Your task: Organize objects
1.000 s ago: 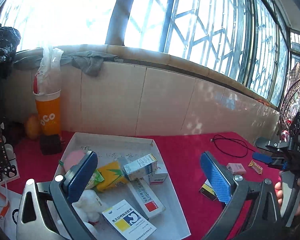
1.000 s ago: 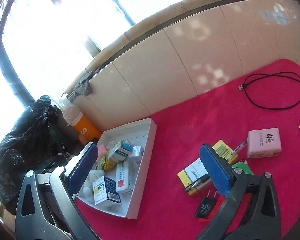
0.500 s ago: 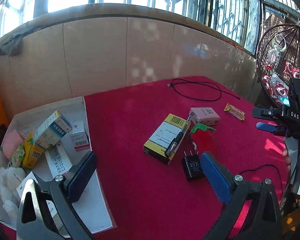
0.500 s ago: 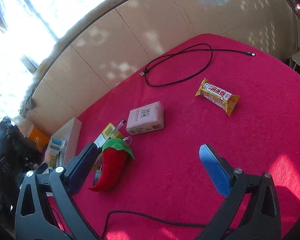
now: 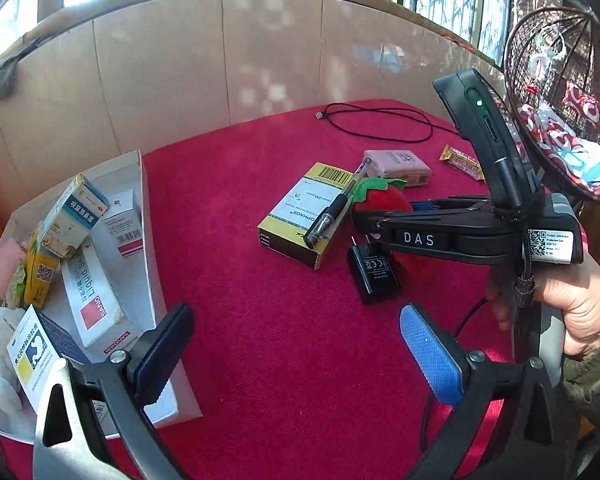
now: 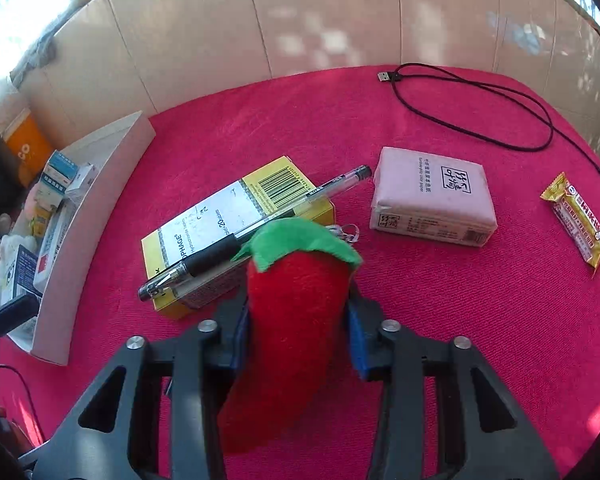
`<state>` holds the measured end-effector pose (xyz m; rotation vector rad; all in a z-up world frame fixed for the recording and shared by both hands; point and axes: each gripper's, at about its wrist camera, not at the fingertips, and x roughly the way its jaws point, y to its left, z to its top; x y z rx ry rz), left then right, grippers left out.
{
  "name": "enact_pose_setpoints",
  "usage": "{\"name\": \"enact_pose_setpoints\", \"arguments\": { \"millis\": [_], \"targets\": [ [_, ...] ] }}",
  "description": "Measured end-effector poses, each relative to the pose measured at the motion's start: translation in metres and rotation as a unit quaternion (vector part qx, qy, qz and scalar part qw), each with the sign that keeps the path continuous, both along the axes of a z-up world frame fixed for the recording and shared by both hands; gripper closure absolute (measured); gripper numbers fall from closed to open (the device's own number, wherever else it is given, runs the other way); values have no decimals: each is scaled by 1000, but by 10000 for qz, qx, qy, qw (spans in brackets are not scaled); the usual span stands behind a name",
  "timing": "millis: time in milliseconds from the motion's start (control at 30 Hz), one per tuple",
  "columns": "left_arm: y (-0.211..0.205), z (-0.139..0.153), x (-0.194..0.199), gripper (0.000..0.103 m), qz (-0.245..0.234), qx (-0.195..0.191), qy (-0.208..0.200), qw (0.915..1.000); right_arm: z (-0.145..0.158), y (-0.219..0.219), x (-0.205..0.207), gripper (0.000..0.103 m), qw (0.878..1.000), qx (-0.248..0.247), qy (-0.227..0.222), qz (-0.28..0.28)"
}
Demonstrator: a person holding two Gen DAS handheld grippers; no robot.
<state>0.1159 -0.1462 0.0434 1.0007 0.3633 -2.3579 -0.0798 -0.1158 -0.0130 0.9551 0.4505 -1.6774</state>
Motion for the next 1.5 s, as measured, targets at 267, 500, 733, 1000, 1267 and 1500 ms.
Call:
{"name": "enact_pose_setpoints", "arguments": {
  "millis": [267, 500, 733, 1000, 1267, 1500],
  "targets": [
    [13, -18, -37, 9, -318, 595, -102, 9977, 8, 81, -69, 66, 9944, -401, -527, -825],
    [6, -32, -67, 44, 73, 724, -301, 9969, 2, 98, -82, 64, 9923, -516, -349, -1072],
    [12, -34, -80, 61, 95, 492, -270, 9984, -1, 99, -87, 63, 9902, -679, -622, -1049],
    [23, -31, -66, 74, -181, 397, -36, 9990, -1, 99, -85, 63, 9909, -645, -552, -1044],
    [54, -5, -45, 74, -419, -191, 372, 9982, -1, 99, -84, 63, 9910, -640, -535, -1046],
    [62, 15, -23, 74, -355, -452, 683, 9960, 7, 104, -79, 64, 9904, -727, -331, -1127]
  ]
}}
